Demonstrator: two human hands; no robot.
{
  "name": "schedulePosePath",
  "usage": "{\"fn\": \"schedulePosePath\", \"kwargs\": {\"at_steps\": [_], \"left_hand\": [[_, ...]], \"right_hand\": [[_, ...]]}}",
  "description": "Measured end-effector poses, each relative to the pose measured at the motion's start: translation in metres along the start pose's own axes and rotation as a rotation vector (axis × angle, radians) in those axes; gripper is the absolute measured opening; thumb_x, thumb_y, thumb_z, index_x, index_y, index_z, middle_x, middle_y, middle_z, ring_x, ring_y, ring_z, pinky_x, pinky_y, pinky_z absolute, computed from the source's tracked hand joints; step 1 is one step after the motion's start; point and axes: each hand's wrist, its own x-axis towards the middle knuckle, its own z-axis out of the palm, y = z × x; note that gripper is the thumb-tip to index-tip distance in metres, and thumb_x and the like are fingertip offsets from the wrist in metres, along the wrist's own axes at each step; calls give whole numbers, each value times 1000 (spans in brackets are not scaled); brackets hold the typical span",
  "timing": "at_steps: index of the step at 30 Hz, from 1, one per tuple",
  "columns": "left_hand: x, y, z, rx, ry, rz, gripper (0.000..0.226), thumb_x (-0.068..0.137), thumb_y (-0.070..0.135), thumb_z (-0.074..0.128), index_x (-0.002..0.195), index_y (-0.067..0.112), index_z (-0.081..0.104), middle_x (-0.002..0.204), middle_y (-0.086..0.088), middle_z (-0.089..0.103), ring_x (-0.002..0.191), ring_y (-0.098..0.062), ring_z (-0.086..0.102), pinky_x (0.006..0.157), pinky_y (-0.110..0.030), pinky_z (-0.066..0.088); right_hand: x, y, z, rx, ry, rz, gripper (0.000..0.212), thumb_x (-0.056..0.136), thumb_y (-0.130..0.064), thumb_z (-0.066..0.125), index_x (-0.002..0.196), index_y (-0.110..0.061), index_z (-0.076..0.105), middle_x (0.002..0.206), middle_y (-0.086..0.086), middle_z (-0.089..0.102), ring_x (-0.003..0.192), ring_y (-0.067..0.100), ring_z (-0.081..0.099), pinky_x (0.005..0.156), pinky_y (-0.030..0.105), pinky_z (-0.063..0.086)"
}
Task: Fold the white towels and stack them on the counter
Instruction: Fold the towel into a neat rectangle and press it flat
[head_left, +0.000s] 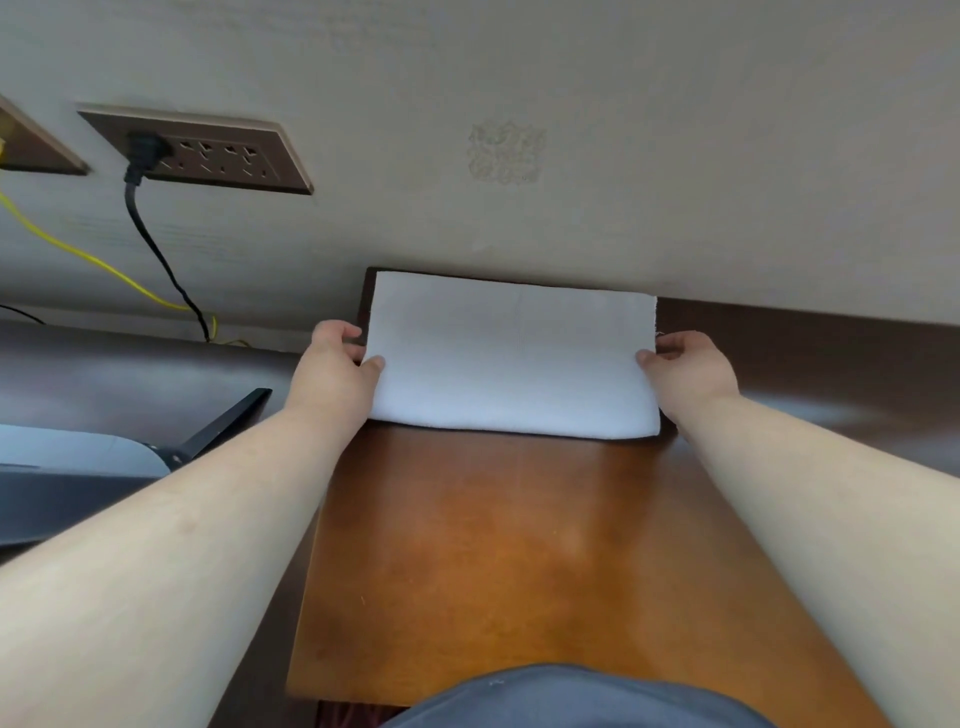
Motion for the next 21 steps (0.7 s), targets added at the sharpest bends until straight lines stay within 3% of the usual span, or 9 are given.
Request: {"fn": "schedulePosePath", "kwargs": {"at_steps": [2,4,6,8,11,14,21], "left_hand": [[-6,2,0,108,65,53,50,87,27,69,129,20,44,122,-2,56,110,-26,54,86,-34,46],[-17,4,3,355,170,262,57,87,31,67,137,20,42,145,-9,38,130,-32,36,105,-44,34],[-32,9,13,551,81,584,57,92,35,58,144,20,39,154,-10,27,140,-31,24,114,-46,24],[-44,11,32,672,-115,756,58,96,40,46,149,21,32,159,-11,18,146,-31,12,118,-46,12],[-54,3,53,813,-208,561,65,97,54,24,154,30,4,163,-5,-4,148,-28,-9,118,-47,-3],[-59,-12,56,872,-168,456,67,95,61,11,153,33,-9,161,-3,-14,146,-28,-17,117,-48,-6],[-50,0,53,899,-245,384,69,94,63,13,152,34,-9,161,-4,-17,147,-29,-17,118,-49,-3]], "right_hand": [[-5,-3,-3,-70,20,-19,39,90,-34,64,123,-18,55,117,5,61,104,27,58,84,32,44],[-18,-7,-2,-214,116,-149,47,90,-38,61,132,-19,52,136,8,49,123,32,47,101,39,40],[-42,-12,11,-333,144,-391,50,93,-38,57,138,-19,49,149,7,39,136,30,33,110,43,29],[-67,-13,34,-469,30,-567,54,97,-41,48,147,-22,39,159,6,24,147,28,16,119,45,15],[-80,4,60,-700,-150,-522,65,98,-55,26,156,-28,11,165,0,-3,150,23,-11,119,49,-5],[-70,24,58,-785,-200,-509,72,94,-63,11,156,-28,-5,164,-2,-13,149,21,-19,119,49,-10],[-61,12,40,-683,-336,-539,76,95,-64,23,157,-25,3,165,-1,-9,150,19,-15,120,46,-8]]}}
